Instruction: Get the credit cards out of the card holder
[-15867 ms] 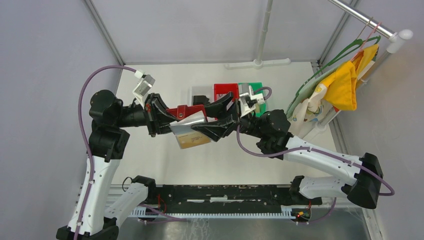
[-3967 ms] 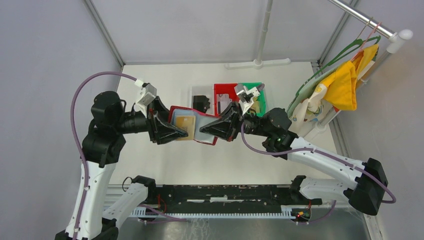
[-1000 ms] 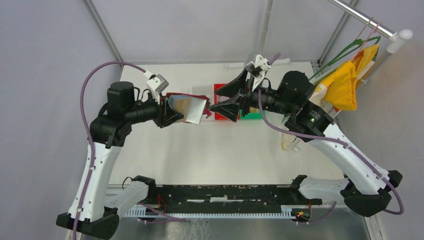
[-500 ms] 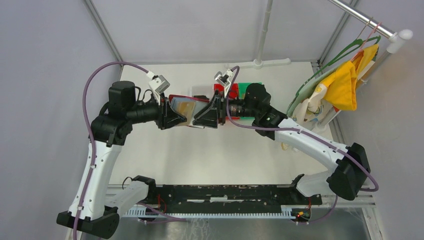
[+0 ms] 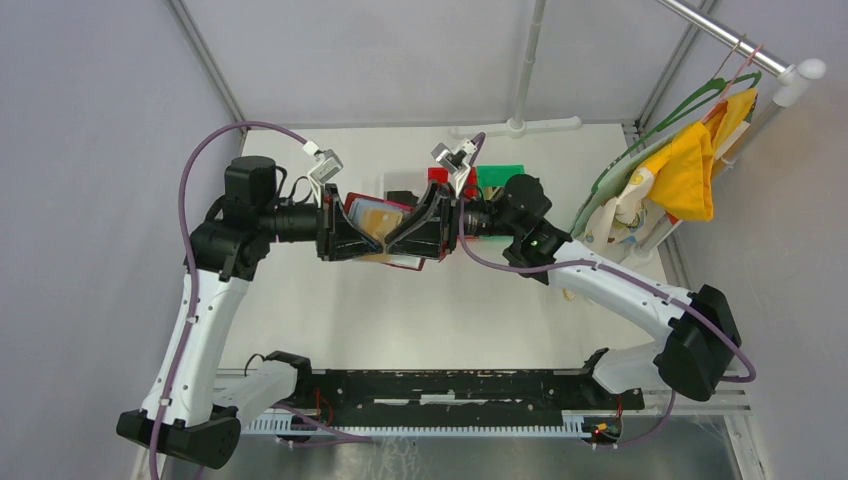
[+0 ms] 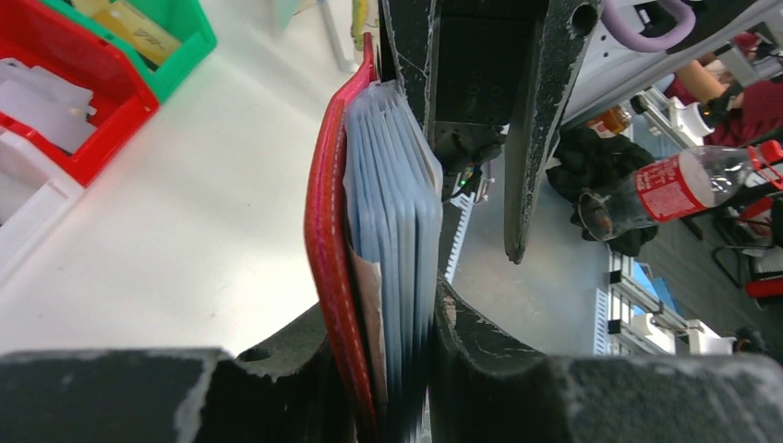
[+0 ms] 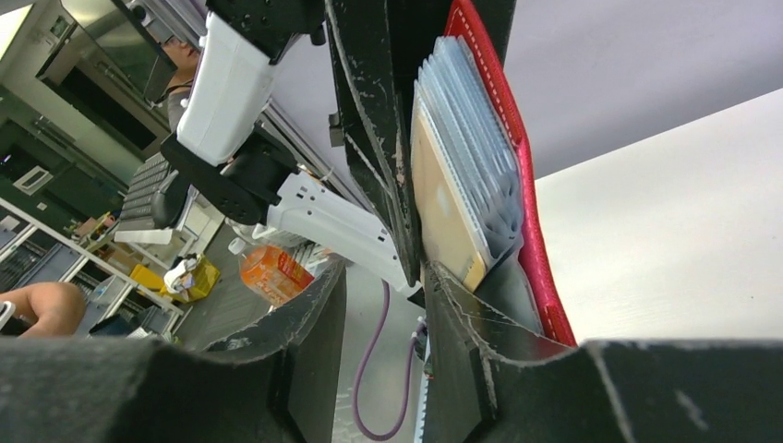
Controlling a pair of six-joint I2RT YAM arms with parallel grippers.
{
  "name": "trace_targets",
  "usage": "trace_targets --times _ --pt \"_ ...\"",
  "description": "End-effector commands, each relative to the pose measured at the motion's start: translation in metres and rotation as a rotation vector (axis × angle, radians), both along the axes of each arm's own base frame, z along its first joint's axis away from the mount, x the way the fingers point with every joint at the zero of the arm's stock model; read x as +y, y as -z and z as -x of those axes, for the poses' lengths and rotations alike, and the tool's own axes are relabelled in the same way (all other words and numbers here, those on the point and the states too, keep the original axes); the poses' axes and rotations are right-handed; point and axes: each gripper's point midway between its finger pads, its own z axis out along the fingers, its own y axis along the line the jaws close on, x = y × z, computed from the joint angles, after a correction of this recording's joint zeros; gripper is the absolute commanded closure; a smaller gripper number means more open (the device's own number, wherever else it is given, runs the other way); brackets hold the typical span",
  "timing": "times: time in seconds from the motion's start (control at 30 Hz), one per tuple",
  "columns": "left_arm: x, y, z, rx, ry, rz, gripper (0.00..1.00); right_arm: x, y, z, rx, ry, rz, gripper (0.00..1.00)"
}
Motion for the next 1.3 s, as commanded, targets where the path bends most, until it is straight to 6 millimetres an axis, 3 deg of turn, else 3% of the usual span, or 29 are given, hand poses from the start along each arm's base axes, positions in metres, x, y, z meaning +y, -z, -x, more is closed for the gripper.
trace_targets --times 0.0,0.23,0.43,0.57,0.7,0.87,1.0,1.27 --pt "-0.007 -0.043 0.025 -0.045 0.125 0.114 0.9 -0.015 -0.019 0.016 -0.078 -0.025 -0.055 0.56" --pt "-0.007 -0.046 0.023 -0.038 0.1 0.116 0.91 -0.027 -0.01 0.021 -0.105 0.005 -0.038 0.51" --pt "-0.008 -0.051 0.026 0.008 0.112 0.13 0.93 -0.023 -0.023 0.019 -0.14 -0.018 -0.066 0.5" --pt "-0.008 -0.055 0.029 -0.001 0.121 0.136 0.89 -0.015 -0.029 0.015 -0.129 -0.036 -0.076 0.5" --pt "-0.007 -0.059 0.038 -0.011 0.154 0.15 0.82 -0.024 -0.039 0.025 -0.156 -0.054 -0.164 0.5" --pt "-0.006 -0.057 0.032 -0.03 0.109 0.133 0.8 -0.023 -0.052 0.023 -0.157 -0.046 -0.199 0.58" --pt "-0.006 -0.045 0.023 -0.003 0.069 0.105 0.72 -0.027 -0.063 0.031 -0.15 -0.085 -0.282 0.61" --pt "-0.005 -0.029 0.014 0.054 0.036 0.066 0.71 -0.012 -0.04 0.016 -0.051 -0.03 -0.234 0.81"
